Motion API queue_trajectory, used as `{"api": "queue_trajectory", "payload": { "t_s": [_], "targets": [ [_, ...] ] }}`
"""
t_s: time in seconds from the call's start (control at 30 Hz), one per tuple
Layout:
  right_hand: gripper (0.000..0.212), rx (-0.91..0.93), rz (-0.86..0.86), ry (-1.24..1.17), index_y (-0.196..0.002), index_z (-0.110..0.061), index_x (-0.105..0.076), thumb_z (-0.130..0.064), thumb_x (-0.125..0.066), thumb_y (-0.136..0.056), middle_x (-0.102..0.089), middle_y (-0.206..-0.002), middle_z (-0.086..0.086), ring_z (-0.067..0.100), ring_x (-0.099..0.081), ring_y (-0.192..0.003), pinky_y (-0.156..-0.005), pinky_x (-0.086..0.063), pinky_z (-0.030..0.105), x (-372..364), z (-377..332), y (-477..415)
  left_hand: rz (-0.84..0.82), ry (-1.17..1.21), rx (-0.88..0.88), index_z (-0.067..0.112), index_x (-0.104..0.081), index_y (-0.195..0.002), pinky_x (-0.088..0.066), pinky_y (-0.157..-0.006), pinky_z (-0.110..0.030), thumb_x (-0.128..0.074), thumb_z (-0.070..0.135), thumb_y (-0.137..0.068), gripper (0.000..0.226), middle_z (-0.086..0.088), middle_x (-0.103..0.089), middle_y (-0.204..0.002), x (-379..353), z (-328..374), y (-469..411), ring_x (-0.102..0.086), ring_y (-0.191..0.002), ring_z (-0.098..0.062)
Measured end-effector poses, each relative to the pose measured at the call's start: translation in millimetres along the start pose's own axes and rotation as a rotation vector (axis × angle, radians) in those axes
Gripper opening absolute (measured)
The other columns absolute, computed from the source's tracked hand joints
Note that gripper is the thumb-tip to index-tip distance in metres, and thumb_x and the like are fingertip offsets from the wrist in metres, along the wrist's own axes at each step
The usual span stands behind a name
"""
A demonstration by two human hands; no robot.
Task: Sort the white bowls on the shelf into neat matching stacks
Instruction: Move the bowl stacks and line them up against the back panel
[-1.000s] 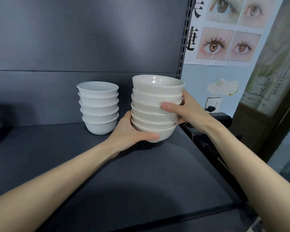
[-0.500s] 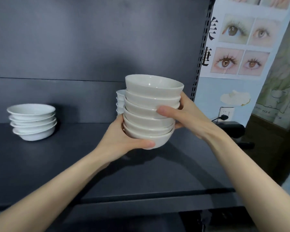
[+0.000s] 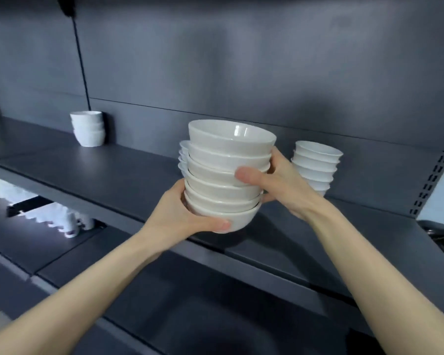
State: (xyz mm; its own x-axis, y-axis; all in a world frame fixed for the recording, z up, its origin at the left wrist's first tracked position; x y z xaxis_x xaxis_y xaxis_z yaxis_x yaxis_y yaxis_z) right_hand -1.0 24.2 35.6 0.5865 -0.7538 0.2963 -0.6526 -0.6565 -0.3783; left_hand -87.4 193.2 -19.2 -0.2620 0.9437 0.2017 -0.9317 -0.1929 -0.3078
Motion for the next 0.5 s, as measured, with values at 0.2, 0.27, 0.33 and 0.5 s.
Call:
{"api": "queue_trajectory", "payload": {
  "t_s": [0.2,0.27,0.33,0.5],
  "targets": [
    [0.038,0.060,-0.122,-0.027,-0.101,-0.039,-0.052,-0.026,-0.075,-0.074,-0.069,-0.087,-0.029,-0.007,-0.066,-0.085,-0.064,-0.058,0.023,-71.9,-15.3,-48.3,0.153,-0.014,0.023,0.026,-0.055,-0.115,-0.050,-0.070,-0.007,-0.091,0.012,-0.052,0.074,0.017,-0.070,-0.103,81.1,-11.8,15.9,-0.065,-0.093,0.004],
    [0.057,0.062,-0.118,-0.017,-0.109,-0.039,-0.050,-0.035,-0.084,-0.064,-0.069,-0.095,-0.028,-0.005,-0.066,-0.092,-0.066,-0.055,0.020,-96.5,-16.9,-65.8,0.174,-0.020,0.018,0.026,-0.055,-0.115,-0.049,-0.069,-0.007,-0.090,0.011,-0.053,0.072,0.017,-0.071,-0.102,107.3,-16.6,18.7,-0.065,-0.093,0.005],
    [0.058,0.061,-0.130,-0.048,-0.113,-0.037,-0.048,-0.036,-0.079,-0.064,-0.069,-0.096,-0.027,-0.005,-0.066,-0.093,-0.066,-0.054,0.017,-126.3,-16.6,-86.1,0.196,-0.051,0.008,0.026,-0.056,-0.112,-0.049,-0.067,-0.007,-0.090,0.010,-0.054,0.070,0.017,-0.071,-0.098,141.4,-24.7,22.6,-0.065,-0.088,0.006],
    [0.043,0.087,-0.190,-0.081,-0.105,-0.039,-0.049,-0.030,-0.071,-0.069,-0.068,-0.086,-0.031,-0.010,-0.065,-0.084,-0.060,-0.052,0.013,-221.7,-23.8,-138.6,0.219,-0.103,0.051,0.021,-0.052,-0.111,-0.042,-0.047,-0.006,-0.090,0.009,-0.058,0.066,0.006,-0.066,-0.080,248.5,-43.3,32.8,-0.060,-0.054,0.004]
  ]
}}
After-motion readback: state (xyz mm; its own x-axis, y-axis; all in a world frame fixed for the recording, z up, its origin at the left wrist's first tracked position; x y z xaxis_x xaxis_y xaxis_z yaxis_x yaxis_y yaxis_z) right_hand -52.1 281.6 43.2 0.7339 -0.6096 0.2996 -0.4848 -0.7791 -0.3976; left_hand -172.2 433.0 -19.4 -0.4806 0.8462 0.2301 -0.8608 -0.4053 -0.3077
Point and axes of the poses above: each hand's wrist, its own y-axis away from the middle knuckle, its own x-axis out of the back of the hand, z = x × y, the point moved 1 cm from there along -y, towards the middle knuckle
